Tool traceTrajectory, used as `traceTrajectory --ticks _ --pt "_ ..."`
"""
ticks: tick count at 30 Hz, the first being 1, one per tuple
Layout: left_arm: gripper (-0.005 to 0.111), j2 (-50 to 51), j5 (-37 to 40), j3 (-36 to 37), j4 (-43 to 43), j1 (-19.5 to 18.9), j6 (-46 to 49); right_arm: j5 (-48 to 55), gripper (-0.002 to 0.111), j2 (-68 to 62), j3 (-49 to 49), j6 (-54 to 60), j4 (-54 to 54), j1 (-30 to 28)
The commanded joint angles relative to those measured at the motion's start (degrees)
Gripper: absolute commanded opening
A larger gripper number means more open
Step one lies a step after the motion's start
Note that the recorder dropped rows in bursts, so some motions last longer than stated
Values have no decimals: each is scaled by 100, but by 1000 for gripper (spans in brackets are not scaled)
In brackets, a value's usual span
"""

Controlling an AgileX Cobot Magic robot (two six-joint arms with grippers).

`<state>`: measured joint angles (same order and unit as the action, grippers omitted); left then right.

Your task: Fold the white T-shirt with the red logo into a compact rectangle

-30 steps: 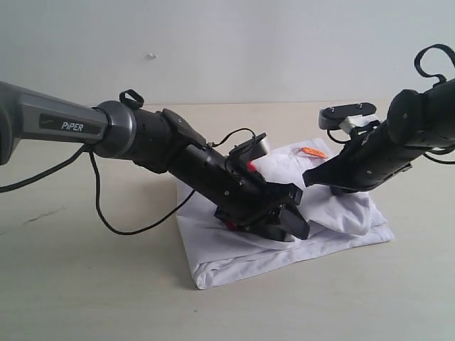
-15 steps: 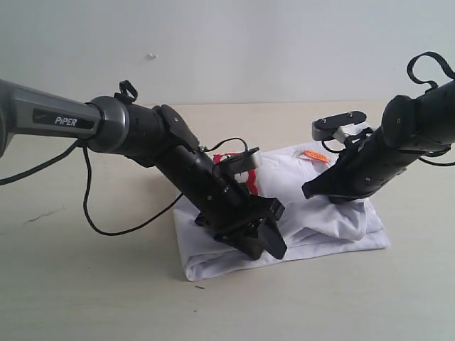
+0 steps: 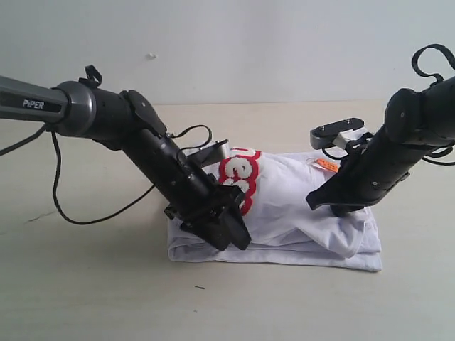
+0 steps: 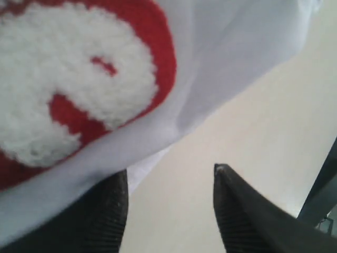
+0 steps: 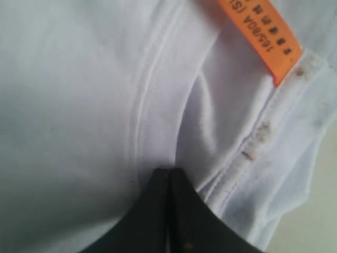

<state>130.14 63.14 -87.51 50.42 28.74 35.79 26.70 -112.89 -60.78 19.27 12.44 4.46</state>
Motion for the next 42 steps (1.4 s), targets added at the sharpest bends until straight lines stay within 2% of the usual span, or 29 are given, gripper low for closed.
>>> traceTrajectory --ticks 1,6,8,9,11,15,16,19,22,27,42 --pt "47 -569 -43 22 61 -24 265 -151 0 464 43 -30 -57 -10" --pt "18 -1029 -398 22 88 -24 565 -244 0 827 43 -154 -45 -10" --pt "3 -1079 -848 22 88 -24 576 -129 0 884 43 -154 2 -10" --pt "0 -1048 -1361 22 88 -24 588 40 0 894 43 -109 234 -10" --pt "0 -879 -2061 22 88 -24 642 278 0 894 43 326 574 -10" --pt "0 -644 -2666 22 -49 -24 684 602 0 894 43 1260 1426 -10" --pt "0 -519 -2769 22 -371 -24 684 833 0 894 43 1891 1946 -10" --pt "0 -275 -2339 22 -1184 -24 526 1115 0 824 43 2633 2466 -10" --pt "0 -144 -1693 22 -1913 -24 194 1187 0 570 43 2655 2444 -10" --pt "0 -145 -1358 168 -3212 -24 -667 1112 0 85 43 2655 2494 -10" --pt "0 -223 -1342 1181 -3328 -429 -776 1132 0 62 43 2655 2628 31"
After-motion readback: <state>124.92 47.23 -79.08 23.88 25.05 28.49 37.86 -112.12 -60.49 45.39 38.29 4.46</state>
